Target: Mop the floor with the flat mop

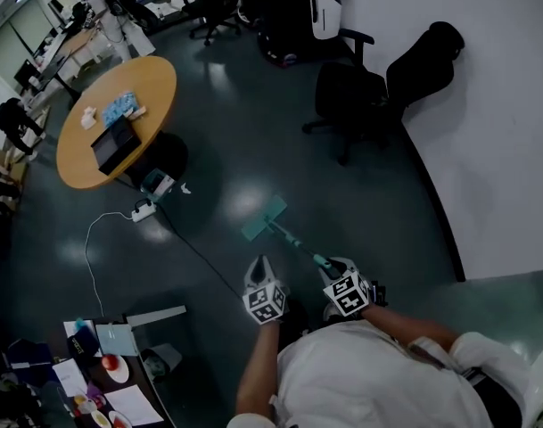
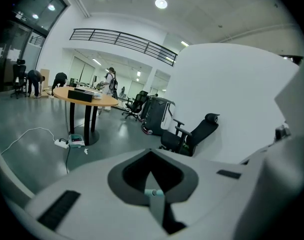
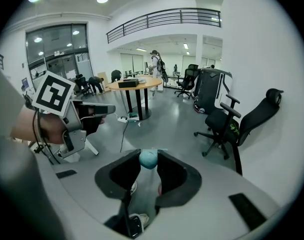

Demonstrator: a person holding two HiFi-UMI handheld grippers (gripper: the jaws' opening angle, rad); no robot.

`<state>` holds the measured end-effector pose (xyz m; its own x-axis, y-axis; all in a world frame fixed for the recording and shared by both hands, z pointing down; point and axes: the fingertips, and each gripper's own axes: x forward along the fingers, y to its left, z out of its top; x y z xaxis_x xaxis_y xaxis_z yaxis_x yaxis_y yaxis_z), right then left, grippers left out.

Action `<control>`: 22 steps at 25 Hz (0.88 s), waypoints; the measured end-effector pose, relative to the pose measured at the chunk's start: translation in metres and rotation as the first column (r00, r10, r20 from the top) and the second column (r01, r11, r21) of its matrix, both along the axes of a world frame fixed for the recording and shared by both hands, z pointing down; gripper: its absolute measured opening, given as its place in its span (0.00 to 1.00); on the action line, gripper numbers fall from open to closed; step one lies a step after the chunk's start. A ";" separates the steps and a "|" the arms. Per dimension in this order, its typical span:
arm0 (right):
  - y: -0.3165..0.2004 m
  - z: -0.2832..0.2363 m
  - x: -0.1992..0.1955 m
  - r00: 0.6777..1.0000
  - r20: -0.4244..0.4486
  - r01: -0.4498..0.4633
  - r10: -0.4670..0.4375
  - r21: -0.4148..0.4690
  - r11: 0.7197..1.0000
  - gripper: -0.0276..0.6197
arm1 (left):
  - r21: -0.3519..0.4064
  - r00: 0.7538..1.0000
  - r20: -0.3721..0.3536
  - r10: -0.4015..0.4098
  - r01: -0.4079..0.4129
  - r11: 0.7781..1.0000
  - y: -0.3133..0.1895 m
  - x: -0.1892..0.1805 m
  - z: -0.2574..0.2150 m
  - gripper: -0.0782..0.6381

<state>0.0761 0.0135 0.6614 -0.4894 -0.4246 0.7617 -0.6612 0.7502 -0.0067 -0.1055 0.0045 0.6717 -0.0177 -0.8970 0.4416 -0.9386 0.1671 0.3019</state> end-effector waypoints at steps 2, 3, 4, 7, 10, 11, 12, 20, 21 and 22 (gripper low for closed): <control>0.009 -0.004 0.007 1.000 0.004 0.009 -0.009 0.011 1.000 0.21 | 0.003 1.000 -0.003 -0.001 0.001 1.000 0.008 0.009 -0.002 0.11; 0.011 -0.004 0.009 1.000 0.005 0.011 -0.011 0.016 1.000 0.21 | 0.004 1.000 -0.002 0.001 -0.001 1.000 0.012 0.012 -0.002 0.11; 0.013 -0.004 0.011 1.000 0.006 0.013 -0.013 0.022 1.000 0.21 | 0.004 1.000 0.000 0.004 -0.004 1.000 0.015 0.016 -0.003 0.11; 0.015 -0.003 0.014 1.000 0.009 0.017 -0.017 0.034 0.999 0.21 | 0.003 1.000 0.002 0.008 -0.008 1.000 0.023 0.024 -0.003 0.11; 0.013 -0.005 0.011 1.000 0.016 0.022 -0.023 0.048 0.999 0.21 | 0.005 1.000 -0.001 0.003 -0.003 1.000 0.028 0.027 -0.005 0.11; 0.011 -0.006 0.009 1.000 0.018 0.024 -0.025 0.054 0.998 0.21 | 0.008 1.000 0.000 0.002 -0.002 1.000 0.028 0.027 -0.005 0.11; 0.010 -0.007 0.007 0.999 0.020 0.025 -0.026 0.060 0.998 0.21 | 0.010 1.000 0.001 0.002 -0.002 1.000 0.029 0.026 -0.006 0.11; 0.007 -0.011 -0.003 0.999 0.028 0.033 -0.035 0.077 0.996 0.21 | 0.022 1.000 0.010 -0.005 0.004 1.000 0.031 0.021 -0.009 0.11; 0.008 -0.010 -0.003 0.999 0.029 0.034 -0.036 0.077 0.996 0.21 | 0.022 1.000 0.010 -0.003 0.003 1.000 0.031 0.022 -0.009 0.11; 0.008 -0.010 -0.003 0.999 0.029 0.035 -0.037 0.076 0.996 0.21 | 0.023 1.000 0.010 -0.002 0.002 1.000 0.031 0.022 -0.009 0.11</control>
<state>0.0727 0.0217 0.6511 -0.5283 -0.4622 0.7123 -0.6339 0.7728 0.0312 -0.0835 0.0360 0.6626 -0.0238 -0.9068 0.4210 -0.9413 0.1621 0.2959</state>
